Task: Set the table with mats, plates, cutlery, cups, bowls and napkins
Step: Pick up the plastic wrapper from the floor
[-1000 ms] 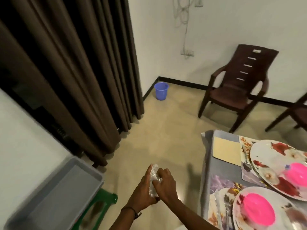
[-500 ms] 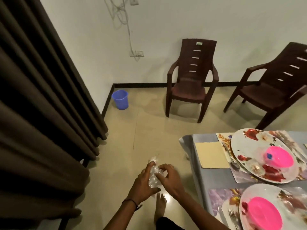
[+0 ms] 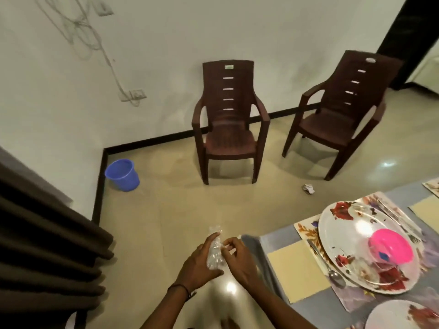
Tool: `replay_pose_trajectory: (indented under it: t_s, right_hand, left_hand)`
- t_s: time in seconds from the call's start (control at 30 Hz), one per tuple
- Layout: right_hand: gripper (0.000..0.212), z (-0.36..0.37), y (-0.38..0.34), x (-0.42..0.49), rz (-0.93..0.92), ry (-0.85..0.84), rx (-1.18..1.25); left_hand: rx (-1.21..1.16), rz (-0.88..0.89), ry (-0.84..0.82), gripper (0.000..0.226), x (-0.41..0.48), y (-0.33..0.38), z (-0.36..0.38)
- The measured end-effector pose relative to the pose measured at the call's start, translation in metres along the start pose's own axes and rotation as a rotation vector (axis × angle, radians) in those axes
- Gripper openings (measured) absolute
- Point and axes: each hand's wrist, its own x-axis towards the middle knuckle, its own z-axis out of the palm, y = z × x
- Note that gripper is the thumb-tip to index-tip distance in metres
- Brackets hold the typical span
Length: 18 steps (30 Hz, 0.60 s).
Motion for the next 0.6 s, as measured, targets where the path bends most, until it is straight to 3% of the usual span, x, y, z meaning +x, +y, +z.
replay_pose_trajectory:
  t_s: [0.1,0.37,0.6]
  right_hand:
    - [0.008,-0.004,-0.004,0.034,0.044,0.046,0.042]
    - [0.021,0.015,0.012,0.124,0.243,0.211,-0.033]
    - [0.011,0.028,0.01,0.194,0.511,0.379,0.027]
  left_hand:
    - [0.019,0.025,-0.046,0.102,0.043,-0.003,-0.016]
    - [0.07,0.083,-0.211,0.1,0.163,-0.023,-0.066]
    - [0.182,0.153,-0.376,0.102,0.269,-0.035,-0.109]
